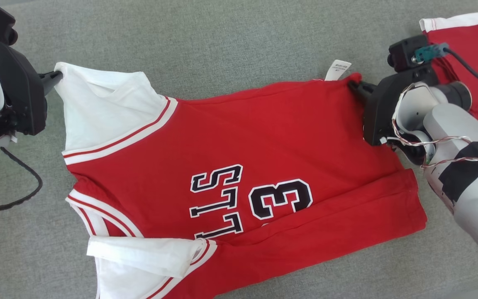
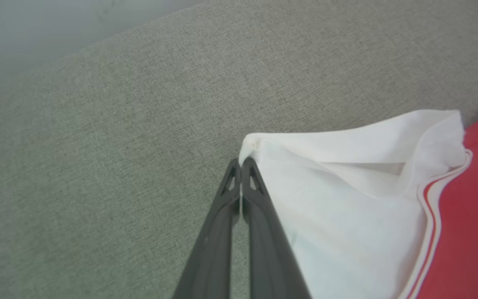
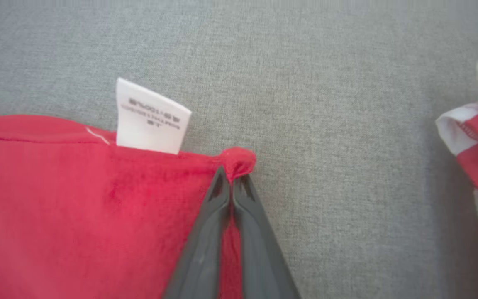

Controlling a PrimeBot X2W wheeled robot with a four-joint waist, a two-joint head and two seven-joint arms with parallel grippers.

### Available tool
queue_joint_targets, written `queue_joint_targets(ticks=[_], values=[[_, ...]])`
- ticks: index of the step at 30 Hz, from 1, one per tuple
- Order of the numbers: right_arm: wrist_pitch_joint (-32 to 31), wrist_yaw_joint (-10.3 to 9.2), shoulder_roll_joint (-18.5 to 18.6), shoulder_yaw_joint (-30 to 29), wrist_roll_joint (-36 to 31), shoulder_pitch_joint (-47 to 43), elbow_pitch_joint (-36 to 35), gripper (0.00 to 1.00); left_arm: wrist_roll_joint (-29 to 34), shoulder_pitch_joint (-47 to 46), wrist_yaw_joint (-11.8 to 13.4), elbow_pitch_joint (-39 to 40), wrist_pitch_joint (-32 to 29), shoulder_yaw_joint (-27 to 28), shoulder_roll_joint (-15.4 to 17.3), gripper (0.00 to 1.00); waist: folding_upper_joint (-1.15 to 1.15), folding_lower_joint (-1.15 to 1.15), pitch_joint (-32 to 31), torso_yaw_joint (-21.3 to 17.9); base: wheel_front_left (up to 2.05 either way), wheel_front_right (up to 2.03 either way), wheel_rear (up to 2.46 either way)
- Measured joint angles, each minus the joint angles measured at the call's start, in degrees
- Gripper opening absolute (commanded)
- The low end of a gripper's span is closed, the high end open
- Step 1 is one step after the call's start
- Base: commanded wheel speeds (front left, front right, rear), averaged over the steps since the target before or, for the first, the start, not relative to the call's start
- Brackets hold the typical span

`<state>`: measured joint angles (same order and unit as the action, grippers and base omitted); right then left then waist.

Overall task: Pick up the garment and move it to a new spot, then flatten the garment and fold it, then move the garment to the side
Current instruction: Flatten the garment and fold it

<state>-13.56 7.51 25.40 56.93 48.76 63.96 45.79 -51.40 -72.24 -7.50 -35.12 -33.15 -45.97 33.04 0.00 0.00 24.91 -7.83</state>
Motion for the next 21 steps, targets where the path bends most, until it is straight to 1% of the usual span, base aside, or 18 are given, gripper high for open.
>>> queue_joint_targets(ticks=[7, 15, 18, 21], values=[[3.15, 0.0, 1.24, 2.48, 1.75, 2.85, 1.4, 0.0, 0.87, -1.01, -0.01, 0.85, 4.19, -0.83, 1.05, 0.0, 0.0, 0.0, -0.54, -0.05, 0.0, 0.0, 0.0], [11.32, 0.01, 2.08, 3.18, 2.74, 5.1, 4.28, 0.0, 3.5, -3.26, -0.02, 0.22, 14.28, -0.78, 1.45, 0.0, 0.0, 0.0, -0.51, 0.61, 0.0, 0.0, 0.0], [13.69, 0.01, 2.2, 3.55, 3.53, 5.11, 5.05, 0.0, 3.03, -3.27, -0.02, 0.38, 17.41, -0.97, 0.89, 0.0, 0.0, 0.0, -0.76, 0.94, 0.0, 0.0, 0.0], [16.18, 0.01, 2.63, 4.12, 4.87, 4.59, 4.81, 0.0, 1.71, -2.82, -0.01, 1.77, 20.64, -1.4, 1.44, 0.0, 0.0, 0.0, -1.33, 1.27, 0.0, 0.0, 0.0]])
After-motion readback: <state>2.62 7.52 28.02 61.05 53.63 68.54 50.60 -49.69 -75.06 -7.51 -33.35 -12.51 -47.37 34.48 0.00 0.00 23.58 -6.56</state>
